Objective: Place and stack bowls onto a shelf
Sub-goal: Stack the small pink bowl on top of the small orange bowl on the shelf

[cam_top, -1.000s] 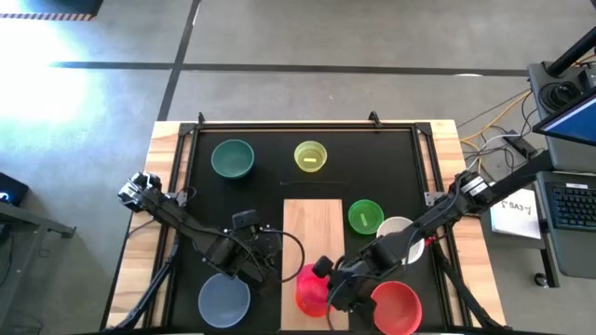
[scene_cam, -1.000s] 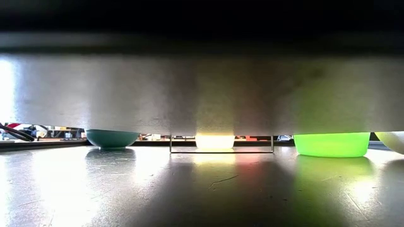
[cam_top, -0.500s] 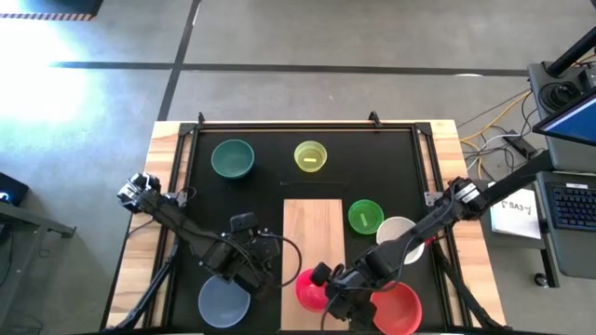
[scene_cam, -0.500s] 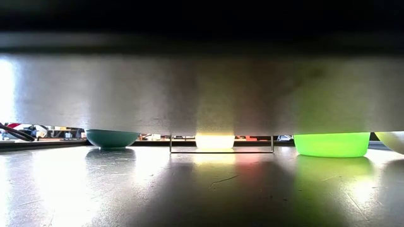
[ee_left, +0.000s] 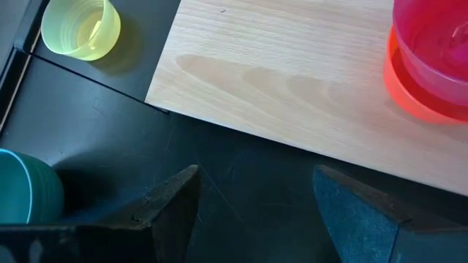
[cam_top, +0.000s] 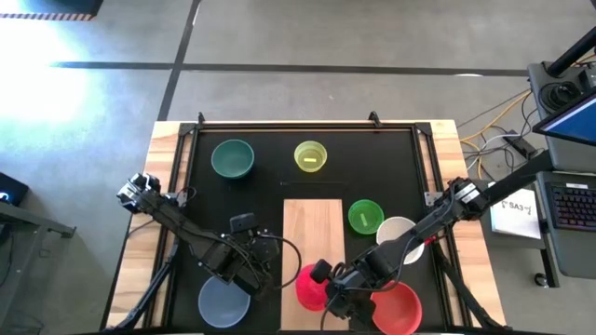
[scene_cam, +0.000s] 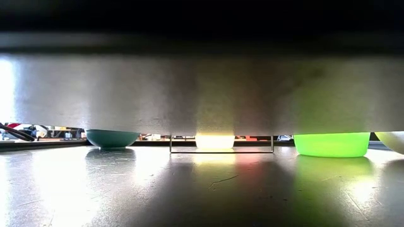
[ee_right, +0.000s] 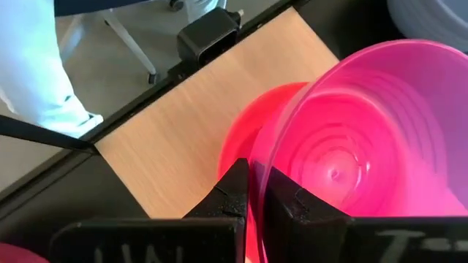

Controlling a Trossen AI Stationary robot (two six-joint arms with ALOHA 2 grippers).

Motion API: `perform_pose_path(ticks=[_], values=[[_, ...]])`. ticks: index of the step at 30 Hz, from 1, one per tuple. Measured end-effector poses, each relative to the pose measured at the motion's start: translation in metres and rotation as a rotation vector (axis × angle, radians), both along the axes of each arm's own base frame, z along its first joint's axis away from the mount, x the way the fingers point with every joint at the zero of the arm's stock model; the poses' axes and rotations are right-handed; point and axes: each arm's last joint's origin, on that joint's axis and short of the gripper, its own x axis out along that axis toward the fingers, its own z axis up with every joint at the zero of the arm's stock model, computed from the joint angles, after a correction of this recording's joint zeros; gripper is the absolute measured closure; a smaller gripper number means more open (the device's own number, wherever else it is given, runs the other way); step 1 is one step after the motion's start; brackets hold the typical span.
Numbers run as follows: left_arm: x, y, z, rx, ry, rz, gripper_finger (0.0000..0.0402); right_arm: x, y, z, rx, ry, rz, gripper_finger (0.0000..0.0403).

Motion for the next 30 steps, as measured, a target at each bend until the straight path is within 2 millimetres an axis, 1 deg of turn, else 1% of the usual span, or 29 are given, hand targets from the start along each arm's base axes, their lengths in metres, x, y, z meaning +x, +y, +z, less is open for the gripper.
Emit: perform_pose_path(ticks=[5,8,11,15,18,21,24,27,30], values=[[0.000,0.000,0.000,0.000,0.000,0.000,0.0154,0.002,0.003,0.010,0.019,-0.026,-0.009,0.0383],[0.000,0.000,0.000,0.000,0.000,0.000,0.0154,0.002,0.003,0.017,0.019,-0.026,-0.010,0.0360],[0.000,0.000,0.000,0.000,0.000,0.000,0.0154,0.003,0.003,0.021,0.019,-0.029,-0.010,0.0328],[0.000,0.000,0.000,0.001,-0.001,0.001,0.0154,0.003,0.003,0.021,0.012,-0.035,-0.002,0.0292],[0.000,0.000,0.000,0.004,-0.003,0.001,0.0154,0.004,0.004,0.018,-0.008,-0.039,0.014,0.0280],[0.000,0.000,0.000,0.005,-0.004,0.001,0.0154,0.005,0.005,0.013,-0.025,-0.036,0.013,0.0282],[0.000,0.000,0.000,0.005,-0.004,0.002,0.0154,0.005,0.006,0.012,-0.027,-0.034,0.013,0.0294],[0.000,0.000,0.000,0.006,-0.004,0.000,0.0154,0.005,0.006,0.012,-0.027,-0.034,0.013,0.0313],[0.000,0.000,0.000,0.008,-0.003,-0.002,0.0154,0.005,0.006,0.012,-0.026,-0.033,0.011,0.0343]])
